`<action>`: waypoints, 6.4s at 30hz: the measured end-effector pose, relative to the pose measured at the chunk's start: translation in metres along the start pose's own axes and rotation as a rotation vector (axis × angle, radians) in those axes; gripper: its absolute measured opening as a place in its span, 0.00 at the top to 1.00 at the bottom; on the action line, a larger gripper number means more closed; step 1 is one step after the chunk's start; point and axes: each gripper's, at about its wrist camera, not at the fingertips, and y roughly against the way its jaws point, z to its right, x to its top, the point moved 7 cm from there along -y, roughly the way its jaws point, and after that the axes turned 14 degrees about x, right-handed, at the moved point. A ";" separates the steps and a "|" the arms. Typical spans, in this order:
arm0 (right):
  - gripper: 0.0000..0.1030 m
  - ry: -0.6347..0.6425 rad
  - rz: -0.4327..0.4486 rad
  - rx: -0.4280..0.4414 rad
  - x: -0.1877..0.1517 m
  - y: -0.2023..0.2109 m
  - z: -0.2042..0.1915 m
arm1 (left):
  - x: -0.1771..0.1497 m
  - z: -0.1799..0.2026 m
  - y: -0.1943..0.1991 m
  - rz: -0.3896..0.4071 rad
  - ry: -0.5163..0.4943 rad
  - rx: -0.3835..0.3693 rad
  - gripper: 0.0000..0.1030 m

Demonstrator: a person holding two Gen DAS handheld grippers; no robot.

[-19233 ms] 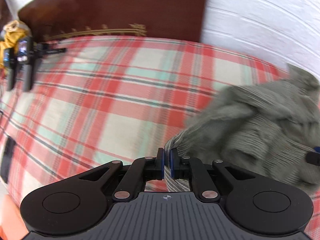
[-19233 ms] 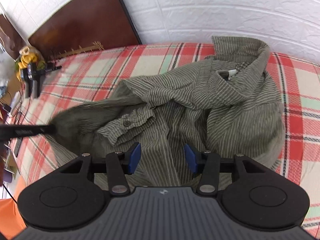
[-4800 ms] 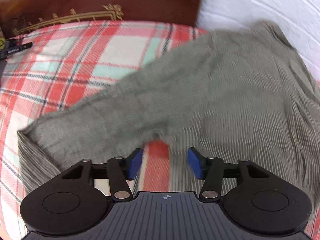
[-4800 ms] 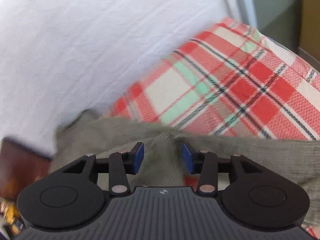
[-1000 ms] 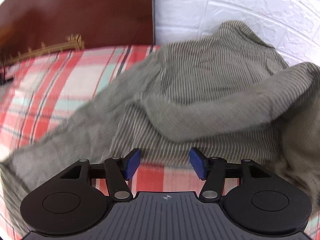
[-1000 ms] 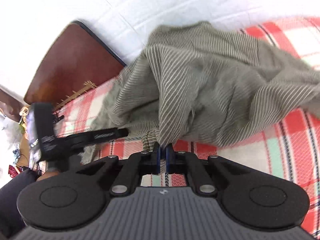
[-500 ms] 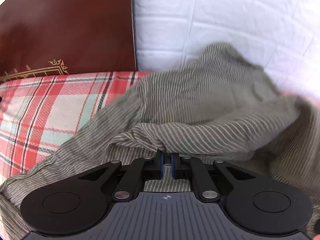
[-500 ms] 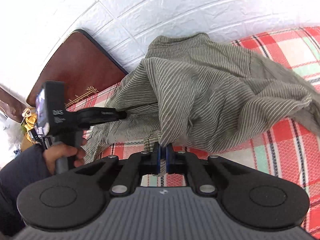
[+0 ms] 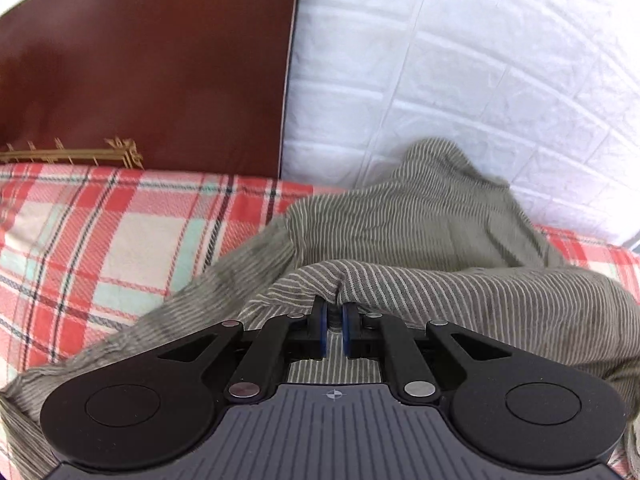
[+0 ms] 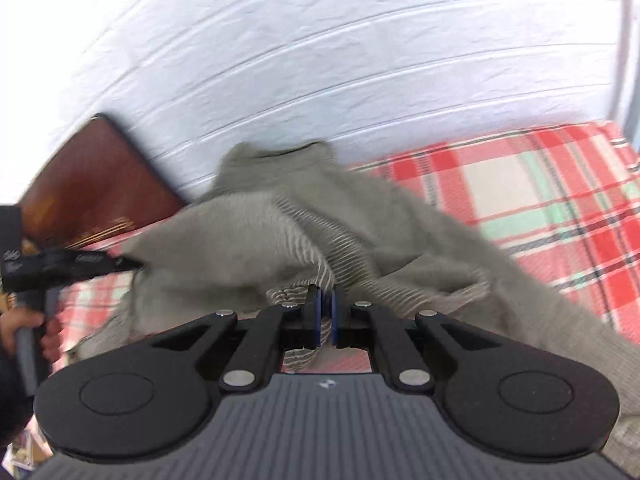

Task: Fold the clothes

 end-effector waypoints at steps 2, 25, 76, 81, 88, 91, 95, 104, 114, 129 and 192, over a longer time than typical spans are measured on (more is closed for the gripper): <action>0.95 0.003 0.013 -0.036 0.007 -0.008 0.010 | 0.000 0.002 -0.005 -0.008 -0.002 0.005 0.97; 0.95 0.007 0.042 0.019 0.045 -0.035 -0.004 | 0.019 -0.017 -0.052 -0.065 0.049 0.086 0.62; 0.96 0.022 0.166 0.177 0.018 0.044 -0.069 | -0.041 0.062 -0.015 -0.021 -0.097 -0.035 0.31; 0.96 0.014 0.202 0.187 0.031 0.054 -0.069 | -0.045 0.078 -0.024 0.018 -0.217 0.026 0.31; 0.96 -0.020 0.191 0.181 0.030 0.050 -0.059 | -0.041 0.087 -0.038 0.021 -0.156 -0.007 0.31; 0.96 -0.031 0.188 0.174 0.029 0.049 -0.057 | -0.036 0.088 -0.045 0.023 -0.123 -0.001 0.32; 0.96 -0.041 0.179 0.162 0.030 0.046 -0.054 | -0.032 0.092 -0.060 -0.020 -0.123 -0.001 0.84; 0.96 -0.028 0.168 0.147 0.032 0.051 -0.049 | -0.025 0.041 -0.024 -0.011 -0.025 -0.020 0.96; 0.96 0.089 0.124 0.199 0.027 0.073 -0.071 | -0.023 -0.050 0.079 0.155 0.103 0.004 0.96; 0.96 0.163 -0.235 0.288 -0.089 0.064 -0.099 | -0.166 -0.130 0.105 -0.049 0.202 0.153 0.95; 0.96 -0.211 -0.124 0.232 -0.097 0.005 0.010 | -0.162 -0.055 0.049 -0.055 0.146 0.080 1.00</action>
